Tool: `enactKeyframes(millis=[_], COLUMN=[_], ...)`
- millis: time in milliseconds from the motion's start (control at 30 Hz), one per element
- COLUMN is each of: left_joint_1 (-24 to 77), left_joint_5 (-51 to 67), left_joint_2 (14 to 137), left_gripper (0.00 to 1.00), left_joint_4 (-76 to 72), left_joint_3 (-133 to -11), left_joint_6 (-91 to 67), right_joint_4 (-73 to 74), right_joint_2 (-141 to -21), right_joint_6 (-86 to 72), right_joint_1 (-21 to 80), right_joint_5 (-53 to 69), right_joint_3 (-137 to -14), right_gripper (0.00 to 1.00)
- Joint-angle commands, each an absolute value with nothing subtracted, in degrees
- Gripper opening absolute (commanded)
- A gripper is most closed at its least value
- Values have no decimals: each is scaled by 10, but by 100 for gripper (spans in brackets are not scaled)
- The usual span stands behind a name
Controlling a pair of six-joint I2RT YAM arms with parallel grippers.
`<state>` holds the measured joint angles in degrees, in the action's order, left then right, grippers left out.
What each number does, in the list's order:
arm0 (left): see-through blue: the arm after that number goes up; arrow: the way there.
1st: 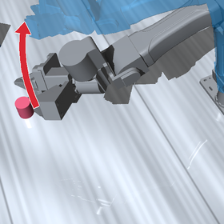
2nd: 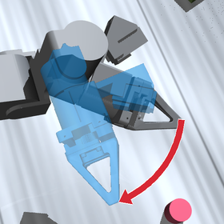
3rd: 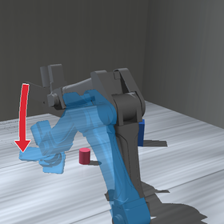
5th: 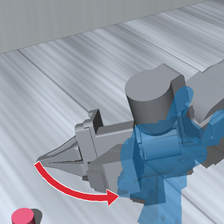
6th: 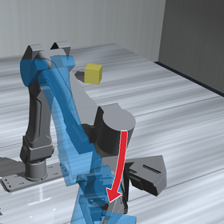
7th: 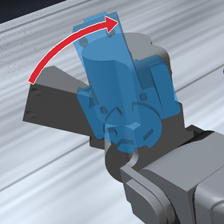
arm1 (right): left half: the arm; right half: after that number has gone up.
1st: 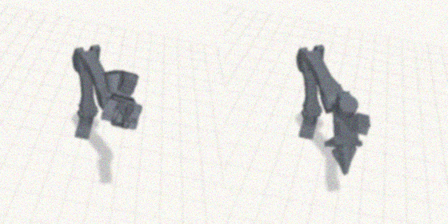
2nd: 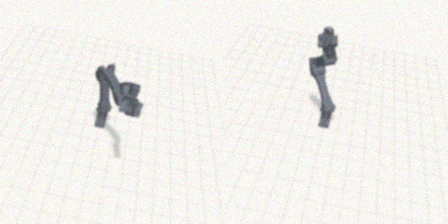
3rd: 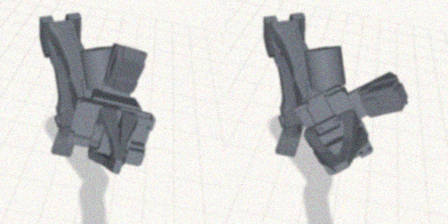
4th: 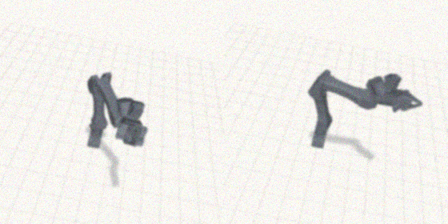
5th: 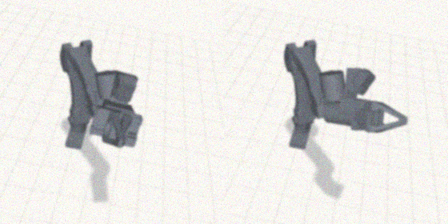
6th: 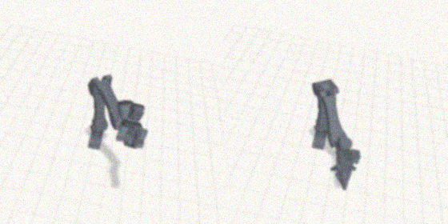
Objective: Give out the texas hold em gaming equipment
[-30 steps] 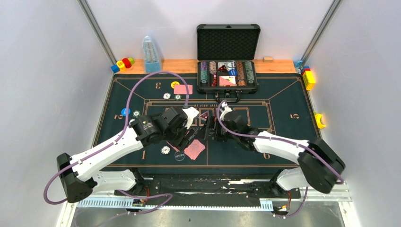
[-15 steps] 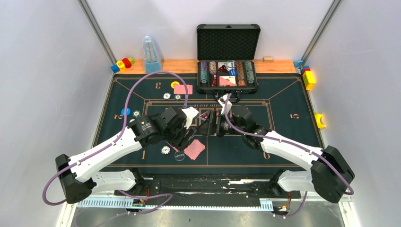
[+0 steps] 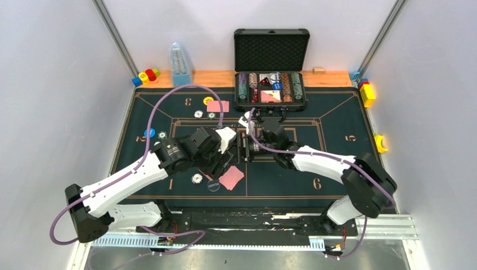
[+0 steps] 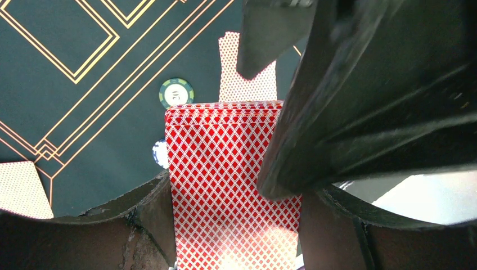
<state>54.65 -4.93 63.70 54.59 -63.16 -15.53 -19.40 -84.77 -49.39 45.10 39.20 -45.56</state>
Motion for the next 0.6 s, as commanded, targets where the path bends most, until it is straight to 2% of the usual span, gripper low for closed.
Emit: enactKeyframes(millis=[0,167,567], left_joint_1=[548,548,548], left_joint_5=[-39,-33,-30], left_joint_2=[617,615,612], left_gripper=[0,0,0], left_joint_4=[531,530,530], left_joint_3=[-636,-635,-634], left_joint_6=[-149,-147,-147], right_joint_4=[-244,-222,-86], right_joint_2=[-894,-921,-871], right_joint_6=[-492,-478,-440], right_joint_1=[469,472,456], right_joint_5=[496,493,353], right_joint_3=[-503,-521,-519], right_gripper=[100,98,93])
